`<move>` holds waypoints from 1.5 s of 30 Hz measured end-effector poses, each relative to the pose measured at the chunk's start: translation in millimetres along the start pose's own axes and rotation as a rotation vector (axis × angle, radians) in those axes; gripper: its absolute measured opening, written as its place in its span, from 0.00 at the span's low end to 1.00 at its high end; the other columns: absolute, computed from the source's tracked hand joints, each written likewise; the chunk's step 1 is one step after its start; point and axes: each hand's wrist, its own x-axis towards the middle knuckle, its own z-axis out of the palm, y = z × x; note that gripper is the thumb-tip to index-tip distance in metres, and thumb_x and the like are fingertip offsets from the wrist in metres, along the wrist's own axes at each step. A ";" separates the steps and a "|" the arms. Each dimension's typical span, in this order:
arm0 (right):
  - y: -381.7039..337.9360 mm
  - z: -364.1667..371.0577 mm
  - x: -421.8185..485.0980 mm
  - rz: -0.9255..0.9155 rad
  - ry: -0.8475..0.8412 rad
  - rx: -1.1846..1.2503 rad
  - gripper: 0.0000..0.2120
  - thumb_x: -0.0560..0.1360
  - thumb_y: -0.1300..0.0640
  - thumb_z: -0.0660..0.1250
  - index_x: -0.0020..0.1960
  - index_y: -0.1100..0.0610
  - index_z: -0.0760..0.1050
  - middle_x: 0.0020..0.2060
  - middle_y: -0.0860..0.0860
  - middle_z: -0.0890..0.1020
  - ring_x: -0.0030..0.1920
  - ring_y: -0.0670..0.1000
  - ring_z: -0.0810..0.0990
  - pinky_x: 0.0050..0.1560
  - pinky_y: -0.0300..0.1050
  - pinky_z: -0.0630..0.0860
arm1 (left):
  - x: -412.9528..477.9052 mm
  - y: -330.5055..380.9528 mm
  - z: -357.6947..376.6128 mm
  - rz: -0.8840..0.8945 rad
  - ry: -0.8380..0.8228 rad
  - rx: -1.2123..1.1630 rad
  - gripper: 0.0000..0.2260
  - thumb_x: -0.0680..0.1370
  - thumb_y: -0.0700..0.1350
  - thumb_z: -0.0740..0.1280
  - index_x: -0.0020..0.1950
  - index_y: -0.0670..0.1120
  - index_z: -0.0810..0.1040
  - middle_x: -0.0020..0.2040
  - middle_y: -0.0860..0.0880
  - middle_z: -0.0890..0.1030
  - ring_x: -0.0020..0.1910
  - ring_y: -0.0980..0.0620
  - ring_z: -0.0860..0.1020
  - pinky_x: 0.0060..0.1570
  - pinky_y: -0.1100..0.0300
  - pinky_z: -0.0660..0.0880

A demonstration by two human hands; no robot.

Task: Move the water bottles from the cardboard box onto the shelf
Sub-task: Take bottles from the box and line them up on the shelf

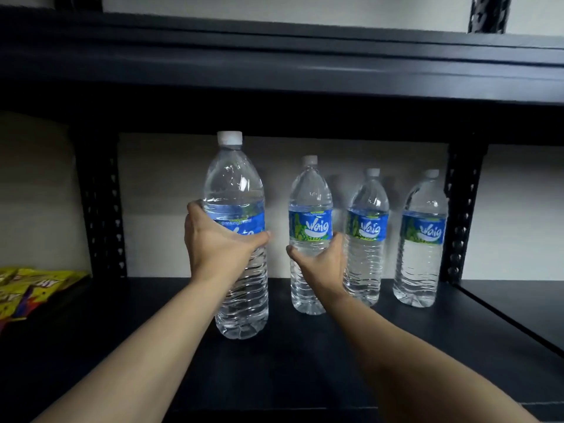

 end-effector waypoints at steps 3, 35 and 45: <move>13.9 6.1 -3.0 0.001 -0.003 0.011 0.30 0.61 0.50 0.81 0.53 0.53 0.66 0.47 0.49 0.75 0.48 0.50 0.76 0.47 0.42 0.70 | 2.8 -3.2 2.4 -0.001 0.000 0.010 0.38 0.54 0.49 0.84 0.56 0.47 0.67 0.57 0.47 0.76 0.56 0.46 0.76 0.55 0.54 0.76; 55.5 3.6 -23.8 0.333 -0.379 -0.346 0.37 0.68 0.49 0.78 0.66 0.64 0.64 0.65 0.59 0.74 0.66 0.58 0.73 0.61 0.43 0.69 | 7.7 -21.1 7.9 0.027 -0.015 0.062 0.38 0.54 0.48 0.85 0.57 0.47 0.67 0.57 0.47 0.75 0.56 0.46 0.76 0.56 0.53 0.75; 64.8 -71.4 -55.4 0.038 -0.845 -0.856 0.34 0.79 0.36 0.52 0.79 0.52 0.56 0.79 0.47 0.54 0.79 0.47 0.50 0.78 0.48 0.47 | 19.8 -35.7 37.9 0.016 -0.026 0.048 0.38 0.55 0.45 0.84 0.59 0.43 0.69 0.57 0.45 0.74 0.57 0.45 0.75 0.54 0.57 0.72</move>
